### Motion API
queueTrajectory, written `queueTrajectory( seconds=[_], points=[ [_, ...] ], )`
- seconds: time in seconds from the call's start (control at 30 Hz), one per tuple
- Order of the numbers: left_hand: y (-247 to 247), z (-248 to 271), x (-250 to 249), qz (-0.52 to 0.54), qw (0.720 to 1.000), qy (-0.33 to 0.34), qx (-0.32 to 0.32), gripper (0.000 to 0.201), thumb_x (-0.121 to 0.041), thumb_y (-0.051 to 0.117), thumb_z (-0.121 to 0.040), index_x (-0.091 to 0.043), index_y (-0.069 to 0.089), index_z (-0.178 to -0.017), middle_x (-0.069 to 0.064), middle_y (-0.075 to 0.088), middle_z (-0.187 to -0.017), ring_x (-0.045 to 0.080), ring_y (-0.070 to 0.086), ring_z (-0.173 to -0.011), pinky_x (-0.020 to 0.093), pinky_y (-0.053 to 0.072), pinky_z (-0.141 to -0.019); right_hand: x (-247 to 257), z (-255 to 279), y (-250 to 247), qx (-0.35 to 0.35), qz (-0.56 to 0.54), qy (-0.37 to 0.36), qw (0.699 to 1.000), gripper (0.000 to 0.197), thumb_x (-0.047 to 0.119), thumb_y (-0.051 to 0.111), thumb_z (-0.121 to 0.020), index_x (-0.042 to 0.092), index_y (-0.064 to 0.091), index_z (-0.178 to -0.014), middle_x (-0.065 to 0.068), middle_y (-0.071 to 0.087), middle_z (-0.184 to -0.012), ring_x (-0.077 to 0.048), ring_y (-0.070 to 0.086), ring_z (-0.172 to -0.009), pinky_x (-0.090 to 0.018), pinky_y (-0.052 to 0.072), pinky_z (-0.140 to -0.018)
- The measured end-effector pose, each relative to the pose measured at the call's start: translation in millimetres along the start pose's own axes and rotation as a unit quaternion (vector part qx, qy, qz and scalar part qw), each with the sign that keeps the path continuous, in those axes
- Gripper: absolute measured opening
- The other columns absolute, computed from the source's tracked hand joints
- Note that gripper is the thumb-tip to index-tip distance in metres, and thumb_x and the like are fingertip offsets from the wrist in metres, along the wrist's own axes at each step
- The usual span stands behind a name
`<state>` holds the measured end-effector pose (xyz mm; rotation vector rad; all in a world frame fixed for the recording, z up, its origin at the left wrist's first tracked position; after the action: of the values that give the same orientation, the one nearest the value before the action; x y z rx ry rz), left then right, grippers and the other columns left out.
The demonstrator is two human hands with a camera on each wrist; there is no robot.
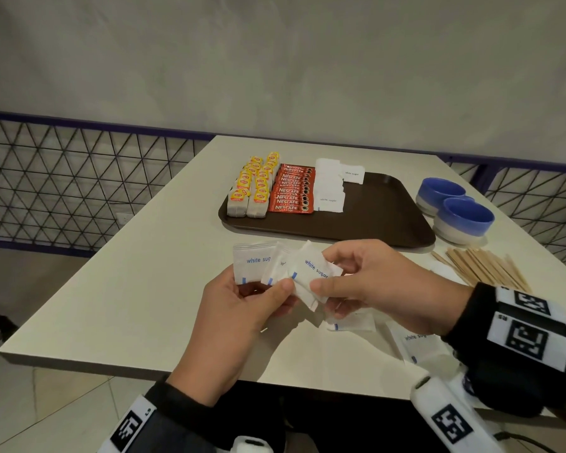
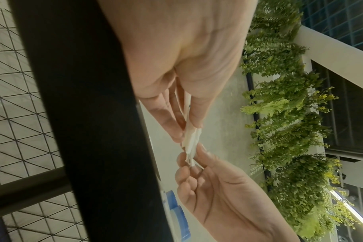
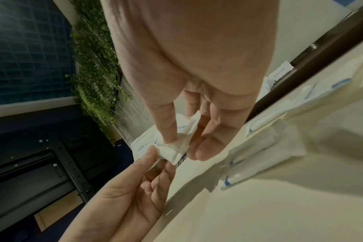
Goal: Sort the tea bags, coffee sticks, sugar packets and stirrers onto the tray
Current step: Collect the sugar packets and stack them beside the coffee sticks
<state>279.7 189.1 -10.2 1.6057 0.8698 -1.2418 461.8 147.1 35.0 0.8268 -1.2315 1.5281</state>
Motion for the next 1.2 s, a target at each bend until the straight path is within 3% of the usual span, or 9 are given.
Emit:
queueTrajectory(
  seconds=[0.17,0.27,0.43,0.53,0.67,0.8,0.9,1.0,1.2],
  points=[
    [2,0,1,-0.003,1.000,0.004,0.012,0.024,-0.005,0.076,-0.084,-0.013,0.073,-0.107,0.011,0.079,-0.097,0.031,0.076,-0.089,0.041,0.062,-0.077,0,1,2,-0.034,-0.003,-0.032,0.999,0.026,0.017,0.080,-0.086,0.012,0.072,-0.110,-0.005,0.079,-0.103,-0.034,0.076,-0.091,-0.052,0.062,-0.087],
    [3,0,0,-0.032,0.999,0.019,0.020,0.026,-0.006,0.077,-0.084,-0.016,0.073,-0.107,0.005,0.079,-0.097,0.026,0.077,-0.089,0.034,0.062,-0.074,1,0,0,-0.036,-0.011,-0.036,0.999,0.029,0.012,0.082,-0.083,0.014,0.072,-0.110,-0.008,0.078,-0.104,-0.036,0.076,-0.092,-0.049,0.063,-0.083],
    [2,0,0,-0.037,0.999,0.020,0.017,0.025,-0.011,0.078,-0.084,-0.017,0.074,-0.108,0.006,0.079,-0.097,0.026,0.077,-0.088,0.040,0.063,-0.078,2,-1,-4,-0.035,0.015,-0.039,0.999,0.036,0.012,0.084,-0.081,0.017,0.073,-0.114,-0.006,0.077,-0.106,-0.032,0.076,-0.090,-0.043,0.064,-0.079],
    [2,0,-2,-0.022,0.999,0.017,0.015,0.020,-0.012,0.074,-0.087,-0.015,0.074,-0.107,0.008,0.079,-0.094,0.028,0.077,-0.085,0.031,0.062,-0.071,2,-1,-6,-0.039,0.035,-0.053,0.997,0.040,0.012,0.085,-0.080,0.017,0.072,-0.117,-0.007,0.076,-0.106,-0.034,0.075,-0.090,-0.044,0.064,-0.078],
    [2,1,-2,-0.019,0.999,0.017,0.019,0.019,-0.011,0.073,-0.089,-0.014,0.074,-0.107,0.009,0.079,-0.095,0.033,0.076,-0.086,0.039,0.064,-0.077,5,1,-5,-0.034,0.079,-0.083,0.993,0.037,0.013,0.083,-0.083,0.023,0.076,-0.117,0.004,0.078,-0.105,-0.032,0.074,-0.087,-0.043,0.065,-0.074],
    [2,1,-2,0.008,1.000,0.007,0.024,0.019,-0.005,0.071,-0.089,-0.010,0.074,-0.107,0.012,0.079,-0.095,0.032,0.076,-0.086,0.034,0.062,-0.067,11,1,-5,-0.016,0.120,-0.098,0.988,0.034,0.014,0.080,-0.086,0.027,0.077,-0.117,0.011,0.077,-0.109,-0.028,0.074,-0.086,-0.039,0.065,-0.072],
    [1,-1,0,0.002,1.000,0.008,0.027,0.021,-0.004,0.073,-0.086,-0.010,0.075,-0.107,0.014,0.078,-0.097,0.031,0.076,-0.091,0.038,0.062,-0.077,12,0,-6,-0.017,0.137,-0.098,0.986,0.035,0.015,0.080,-0.085,0.027,0.078,-0.118,0.012,0.076,-0.110,-0.029,0.074,-0.087,-0.038,0.065,-0.072],
    [-1,-3,2,-0.016,0.999,0.007,0.032,0.029,0.001,0.076,-0.083,-0.013,0.075,-0.108,0.011,0.078,-0.101,0.030,0.075,-0.097,0.046,0.059,-0.090,11,-1,-4,-0.010,0.164,-0.100,0.981,0.035,0.018,0.080,-0.086,0.031,0.077,-0.119,0.014,0.076,-0.110,-0.029,0.075,-0.085,-0.046,0.064,-0.076],
    [-1,-3,0,-0.016,0.999,0.007,0.035,0.036,-0.001,0.076,-0.082,-0.015,0.073,-0.115,0.004,0.078,-0.109,0.025,0.073,-0.104,0.044,0.057,-0.092,11,-2,-4,-0.012,0.192,-0.106,0.976,0.049,0.021,0.079,-0.087,0.037,0.068,-0.132,0.014,0.075,-0.114,-0.025,0.075,-0.086,-0.046,0.064,-0.076]
  ],
)
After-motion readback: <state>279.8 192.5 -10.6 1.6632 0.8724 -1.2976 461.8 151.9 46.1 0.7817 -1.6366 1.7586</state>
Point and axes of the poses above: each hand's wrist, its own z-axis away from the middle knuckle, its own y-axis out of the palm, x = y × z, the point moved 5 cm from there along -z, towards the middle knuckle
